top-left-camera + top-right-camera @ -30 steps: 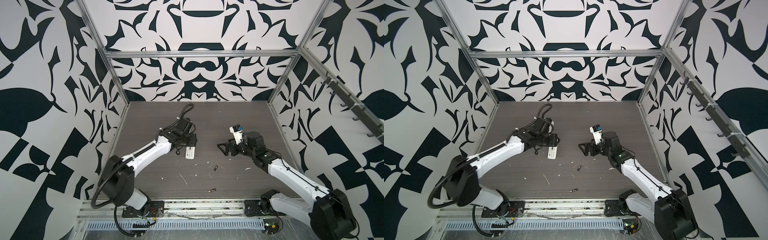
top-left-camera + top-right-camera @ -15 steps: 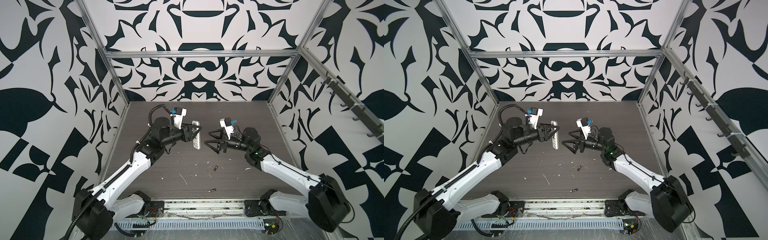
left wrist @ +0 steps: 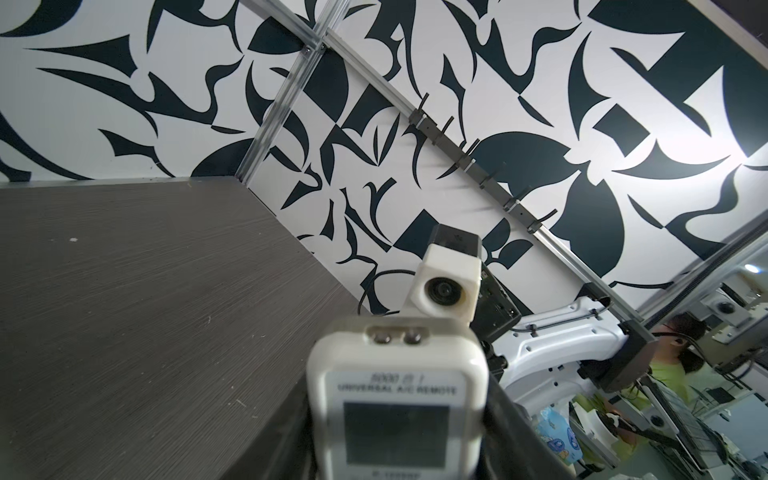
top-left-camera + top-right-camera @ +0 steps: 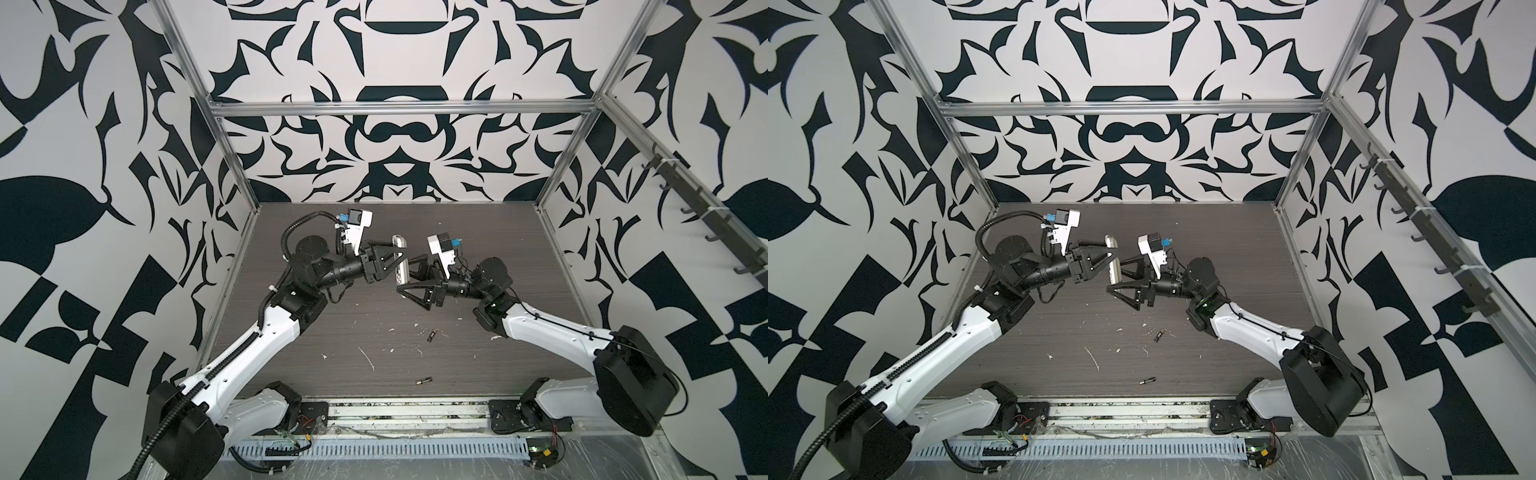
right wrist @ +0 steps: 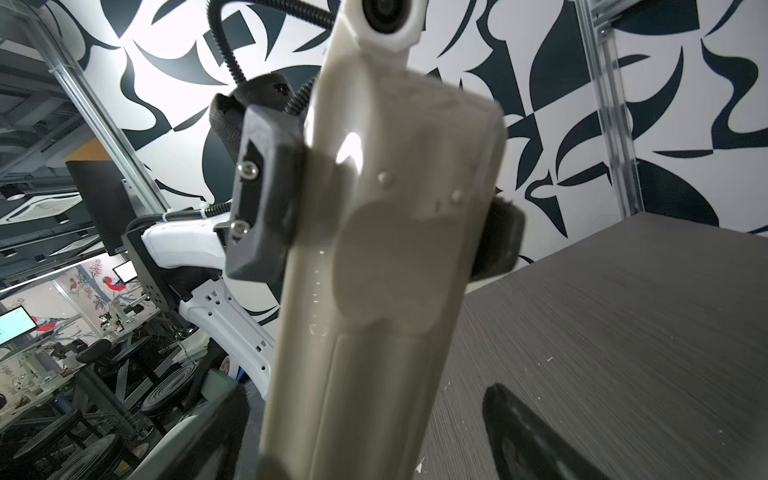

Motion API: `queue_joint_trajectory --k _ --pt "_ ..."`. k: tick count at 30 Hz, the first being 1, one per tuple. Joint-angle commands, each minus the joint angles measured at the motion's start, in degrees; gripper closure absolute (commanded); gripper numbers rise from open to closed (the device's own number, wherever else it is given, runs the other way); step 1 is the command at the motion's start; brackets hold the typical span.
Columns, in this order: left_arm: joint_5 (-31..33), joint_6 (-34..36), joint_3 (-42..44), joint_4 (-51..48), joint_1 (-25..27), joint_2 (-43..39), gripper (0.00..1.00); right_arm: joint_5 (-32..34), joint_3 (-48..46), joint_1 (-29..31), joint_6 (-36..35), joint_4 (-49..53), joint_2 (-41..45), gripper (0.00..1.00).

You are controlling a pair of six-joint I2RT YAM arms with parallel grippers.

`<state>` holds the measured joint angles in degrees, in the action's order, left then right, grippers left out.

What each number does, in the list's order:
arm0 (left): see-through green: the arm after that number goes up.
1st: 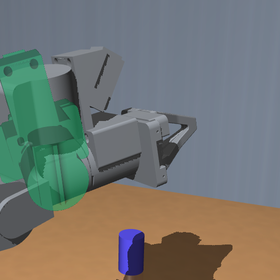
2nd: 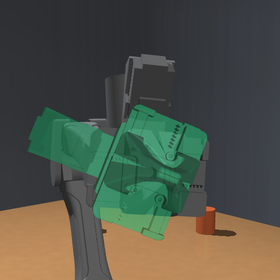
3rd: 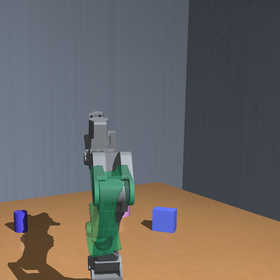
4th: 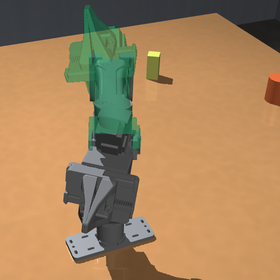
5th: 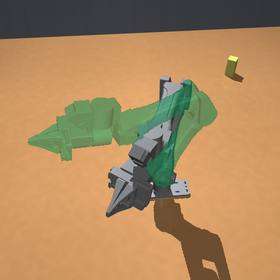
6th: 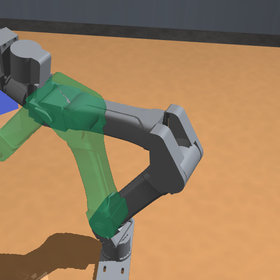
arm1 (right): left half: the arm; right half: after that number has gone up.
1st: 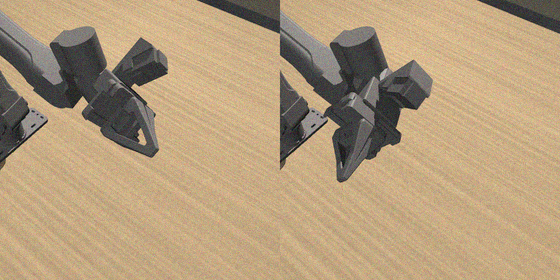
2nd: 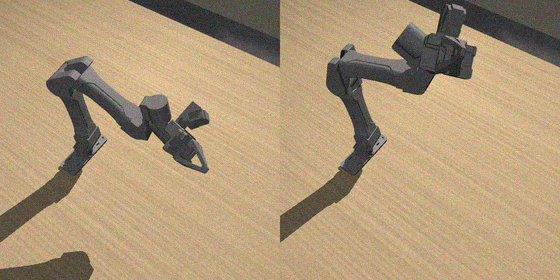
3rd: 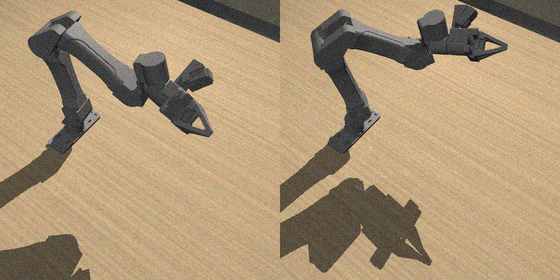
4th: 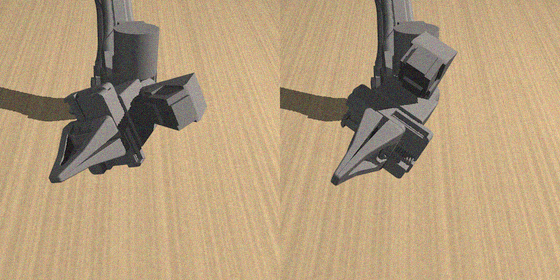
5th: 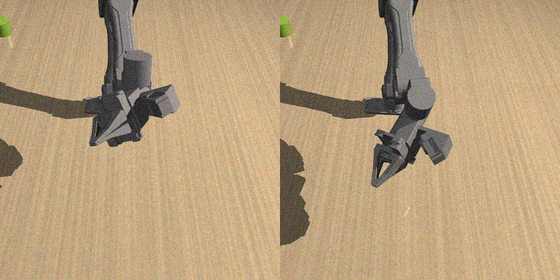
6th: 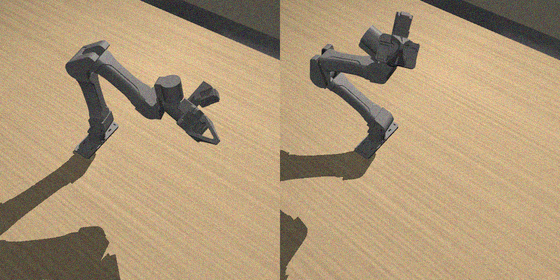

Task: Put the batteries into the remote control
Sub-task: 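Lift the remote upright with the left gripper while right gripper grasps its back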

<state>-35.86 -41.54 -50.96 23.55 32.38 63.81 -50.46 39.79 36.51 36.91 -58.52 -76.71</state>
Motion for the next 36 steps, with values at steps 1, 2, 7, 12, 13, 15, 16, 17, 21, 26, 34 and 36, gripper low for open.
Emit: queue_joint_trajectory --k 1,2,7,12,13,15,16,17,21,26,34,36 --pt "-2.2 -2.1 0.6 4.5 -0.6 -0.8 0.64 -1.8 2.2 0.4 1.7 -6.1 0.2 0.14" --pt "-2.4 -2.2 0.6 4.5 -0.7 -0.9 0.64 -1.9 2.2 0.5 1.7 -6.3 0.2 0.17" --pt "-4.1 -3.5 0.5 6.5 -0.7 -0.5 0.65 -3.1 2.2 1.4 1.5 -6.2 -0.2 0.21" --pt "-4.7 -4.6 0.8 8.6 -0.8 0.2 0.65 -3.7 2.3 1.9 1.2 -6.1 -0.1 0.28" --pt "-4.8 -4.7 0.8 8.6 -0.8 0.2 0.65 -3.7 2.4 1.8 1.2 -6.0 0.1 0.30" --pt "-4.7 -4.9 0.9 9.0 -0.8 0.3 0.65 -3.6 2.4 1.8 0.9 -5.9 0.1 0.35" --pt "-4.6 -4.9 0.9 9.2 -0.8 0.4 0.65 -3.5 2.4 1.8 0.8 -5.8 0.2 0.37" --pt "-4.5 -5.0 0.9 9.2 -0.9 0.4 0.65 -3.4 2.4 1.8 0.7 -5.7 0.2 0.38" --pt "-3.8 -5.0 1.3 9.2 -1.0 0.2 0.66 -3.4 2.4 1.8 0.7 -5.7 0.6 0.45" --pt "-2.9 -4.8 1.8 8.9 -1.4 0.3 0.66 -2.8 2.3 1.9 -0.3 -4.1 1.5 0.66" --pt "1.1 -1.1 0.6 0.8 -1.5 0.4 0.19 2.6 2.0 1.8 -6.9 5.1 3.4 0.99" --pt "3.4 1.0 -0.5 -3.8 -1.5 0.0 0.01 6.3 2.5 1.8 -10.6 10.9 4.3 1.00"
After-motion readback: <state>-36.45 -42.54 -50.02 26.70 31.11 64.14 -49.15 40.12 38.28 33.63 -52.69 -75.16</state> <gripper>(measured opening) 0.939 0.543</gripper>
